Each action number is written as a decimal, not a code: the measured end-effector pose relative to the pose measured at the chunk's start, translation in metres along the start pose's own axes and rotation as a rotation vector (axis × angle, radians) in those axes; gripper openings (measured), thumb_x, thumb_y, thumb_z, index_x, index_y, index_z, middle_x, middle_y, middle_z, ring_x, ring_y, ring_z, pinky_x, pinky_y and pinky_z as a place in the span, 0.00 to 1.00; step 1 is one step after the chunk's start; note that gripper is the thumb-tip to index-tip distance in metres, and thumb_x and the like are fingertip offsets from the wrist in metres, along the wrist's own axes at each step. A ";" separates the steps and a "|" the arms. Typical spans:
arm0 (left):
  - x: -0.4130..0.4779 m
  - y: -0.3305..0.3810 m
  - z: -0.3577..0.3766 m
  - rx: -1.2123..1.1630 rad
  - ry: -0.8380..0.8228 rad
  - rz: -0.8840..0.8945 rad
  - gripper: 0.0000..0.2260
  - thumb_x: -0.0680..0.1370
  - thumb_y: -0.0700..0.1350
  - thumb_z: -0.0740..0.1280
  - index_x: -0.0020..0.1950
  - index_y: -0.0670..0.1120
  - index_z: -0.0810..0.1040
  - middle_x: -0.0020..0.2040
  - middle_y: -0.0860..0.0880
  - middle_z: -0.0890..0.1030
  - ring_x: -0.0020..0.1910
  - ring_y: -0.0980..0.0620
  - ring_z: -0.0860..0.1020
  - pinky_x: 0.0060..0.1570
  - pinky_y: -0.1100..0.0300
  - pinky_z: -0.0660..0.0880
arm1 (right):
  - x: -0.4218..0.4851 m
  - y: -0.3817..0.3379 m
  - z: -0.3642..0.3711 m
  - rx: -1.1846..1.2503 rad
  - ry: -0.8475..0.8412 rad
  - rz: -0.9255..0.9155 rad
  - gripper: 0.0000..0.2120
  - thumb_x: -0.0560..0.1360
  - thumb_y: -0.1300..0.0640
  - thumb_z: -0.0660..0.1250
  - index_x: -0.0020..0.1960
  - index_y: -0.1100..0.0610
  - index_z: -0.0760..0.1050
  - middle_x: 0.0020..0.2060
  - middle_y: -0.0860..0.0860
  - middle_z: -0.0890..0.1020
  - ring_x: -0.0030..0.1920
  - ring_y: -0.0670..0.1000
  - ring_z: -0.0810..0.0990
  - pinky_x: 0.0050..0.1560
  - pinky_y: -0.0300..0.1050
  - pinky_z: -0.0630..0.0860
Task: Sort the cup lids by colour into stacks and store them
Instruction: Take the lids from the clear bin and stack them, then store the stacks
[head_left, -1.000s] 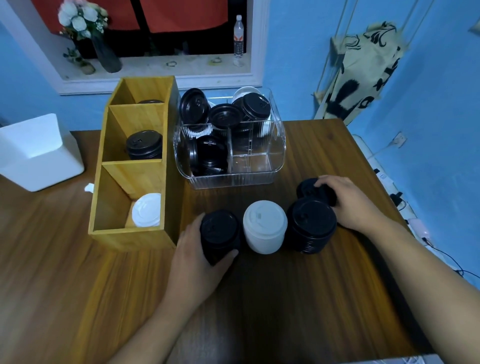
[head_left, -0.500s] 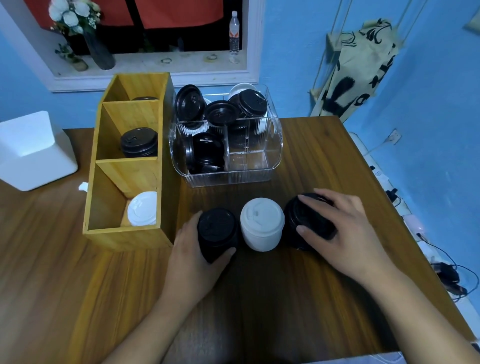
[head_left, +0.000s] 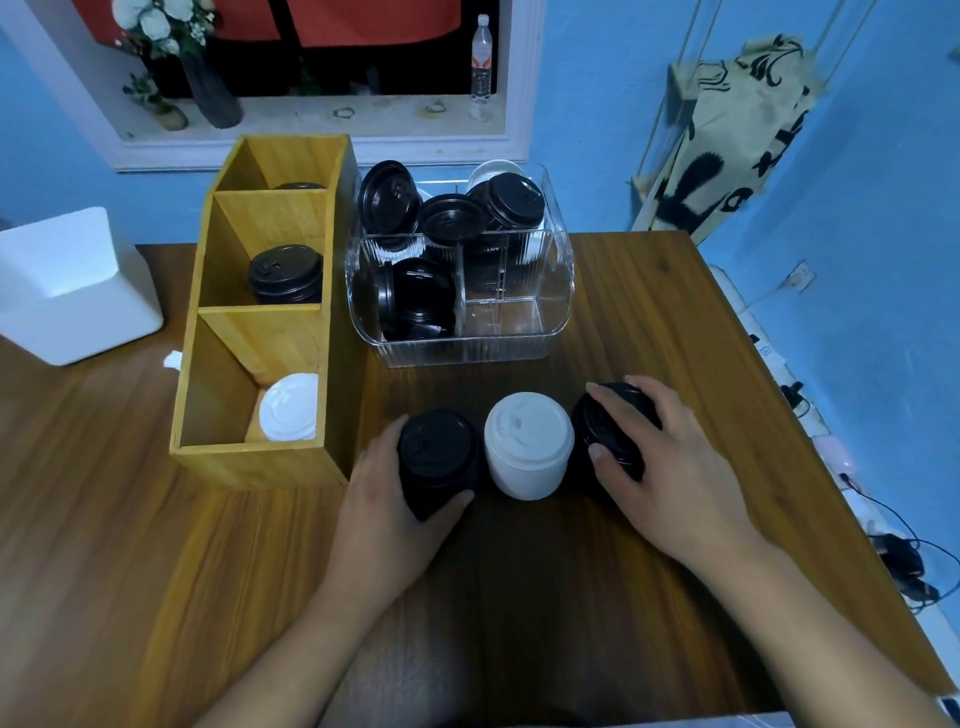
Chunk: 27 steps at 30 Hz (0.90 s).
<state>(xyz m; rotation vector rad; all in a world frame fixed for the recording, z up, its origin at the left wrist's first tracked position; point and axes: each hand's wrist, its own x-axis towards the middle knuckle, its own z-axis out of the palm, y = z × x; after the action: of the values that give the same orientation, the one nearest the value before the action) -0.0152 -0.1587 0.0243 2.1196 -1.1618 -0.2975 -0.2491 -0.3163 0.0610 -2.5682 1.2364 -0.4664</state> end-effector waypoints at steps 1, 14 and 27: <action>0.000 0.000 0.000 0.002 -0.001 -0.002 0.44 0.68 0.57 0.80 0.78 0.51 0.62 0.70 0.55 0.72 0.66 0.65 0.64 0.63 0.68 0.63 | 0.000 0.000 0.001 -0.022 -0.001 0.003 0.30 0.77 0.38 0.59 0.78 0.39 0.60 0.75 0.47 0.62 0.71 0.52 0.68 0.49 0.52 0.83; 0.000 0.001 -0.001 0.020 -0.015 -0.035 0.44 0.67 0.59 0.80 0.77 0.54 0.62 0.70 0.59 0.71 0.66 0.67 0.63 0.62 0.73 0.60 | -0.005 0.006 -0.018 0.131 0.056 -0.030 0.29 0.80 0.35 0.56 0.80 0.41 0.60 0.80 0.45 0.58 0.79 0.46 0.56 0.72 0.53 0.65; -0.001 0.001 0.001 -0.006 -0.057 -0.101 0.48 0.69 0.63 0.77 0.80 0.60 0.50 0.77 0.58 0.64 0.74 0.58 0.63 0.67 0.65 0.60 | 0.162 -0.114 -0.004 0.067 -0.081 -0.382 0.18 0.81 0.53 0.65 0.71 0.51 0.74 0.63 0.50 0.79 0.63 0.52 0.76 0.57 0.45 0.71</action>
<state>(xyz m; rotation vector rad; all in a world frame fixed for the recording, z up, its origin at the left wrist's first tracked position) -0.0162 -0.1587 0.0241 2.1810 -1.0867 -0.4094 -0.0748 -0.3758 0.1344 -2.7377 0.6890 -0.4617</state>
